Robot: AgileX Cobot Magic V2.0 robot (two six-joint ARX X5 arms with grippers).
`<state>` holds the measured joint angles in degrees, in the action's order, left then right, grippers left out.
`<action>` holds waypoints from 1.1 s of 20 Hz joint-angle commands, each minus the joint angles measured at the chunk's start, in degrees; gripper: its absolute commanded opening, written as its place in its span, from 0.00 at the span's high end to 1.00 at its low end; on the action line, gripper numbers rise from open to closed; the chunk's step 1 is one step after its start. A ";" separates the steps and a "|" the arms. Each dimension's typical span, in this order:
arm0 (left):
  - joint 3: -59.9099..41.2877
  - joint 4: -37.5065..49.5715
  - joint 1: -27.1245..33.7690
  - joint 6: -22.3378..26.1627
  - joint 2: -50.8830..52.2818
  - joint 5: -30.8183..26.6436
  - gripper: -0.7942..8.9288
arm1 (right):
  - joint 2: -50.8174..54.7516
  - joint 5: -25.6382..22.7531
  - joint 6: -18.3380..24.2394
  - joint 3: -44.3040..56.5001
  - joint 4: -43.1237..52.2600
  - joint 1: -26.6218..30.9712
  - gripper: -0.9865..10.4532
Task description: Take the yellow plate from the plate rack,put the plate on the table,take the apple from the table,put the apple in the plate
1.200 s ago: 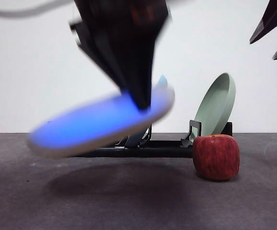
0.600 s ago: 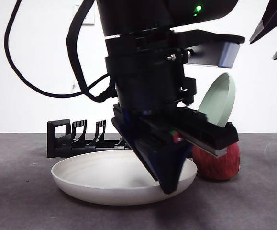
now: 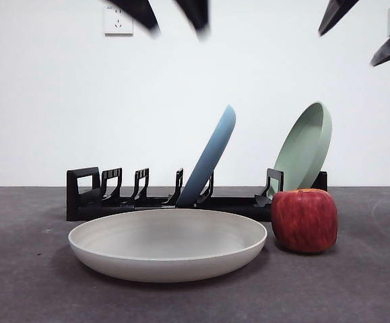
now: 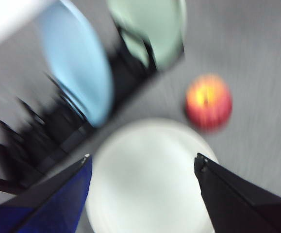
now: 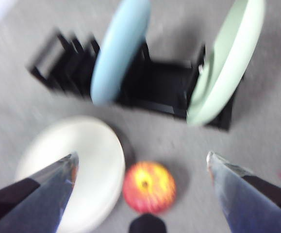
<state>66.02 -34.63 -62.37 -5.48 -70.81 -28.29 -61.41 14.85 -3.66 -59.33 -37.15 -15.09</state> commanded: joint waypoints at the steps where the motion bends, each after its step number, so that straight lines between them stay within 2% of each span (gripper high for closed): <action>1: -0.31 0.33 0.22 -0.79 8.04 -2.03 0.56 | -4.13 -4.00 2.19 -2.80 -3.74 -3.93 0.52; 3: -0.31 0.35 0.22 -0.74 15.28 -5.60 0.56 | -7.43 -8.22 2.32 -3.87 -3.76 -7.65 0.44; 6: -0.31 0.31 0.22 -0.74 24.72 -10.23 0.56 | -12.94 -13.55 2.75 -4.00 -3.52 -11.85 0.42; 9: -0.31 0.26 0.22 -0.76 31.91 -13.35 0.56 | -19.04 -13.77 3.15 -4.00 -3.43 -12.81 0.42; 12: -0.31 -0.20 0.22 -0.79 36.20 -13.73 0.56 | -24.61 -13.75 3.15 -4.00 -2.56 -12.79 0.42; 22: -0.31 -2.93 0.22 -0.79 37.20 -15.30 0.56 | -36.37 -13.35 3.13 -4.00 0.48 -12.76 0.42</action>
<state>66.02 -37.63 -62.35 -6.07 -33.65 -43.20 -97.19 1.48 -0.80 -63.26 -37.12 -27.77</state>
